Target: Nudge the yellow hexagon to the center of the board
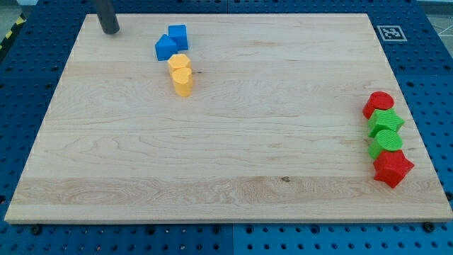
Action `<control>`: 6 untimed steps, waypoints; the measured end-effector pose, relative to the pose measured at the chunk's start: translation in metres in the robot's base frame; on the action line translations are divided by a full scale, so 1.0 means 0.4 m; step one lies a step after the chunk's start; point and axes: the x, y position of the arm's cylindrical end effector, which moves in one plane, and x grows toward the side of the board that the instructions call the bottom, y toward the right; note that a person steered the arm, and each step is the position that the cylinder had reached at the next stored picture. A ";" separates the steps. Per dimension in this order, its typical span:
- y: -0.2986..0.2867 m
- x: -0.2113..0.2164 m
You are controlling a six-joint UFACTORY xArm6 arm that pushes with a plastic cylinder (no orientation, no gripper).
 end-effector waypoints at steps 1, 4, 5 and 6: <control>0.026 0.080; 0.149 0.218; 0.195 0.219; 0.237 0.228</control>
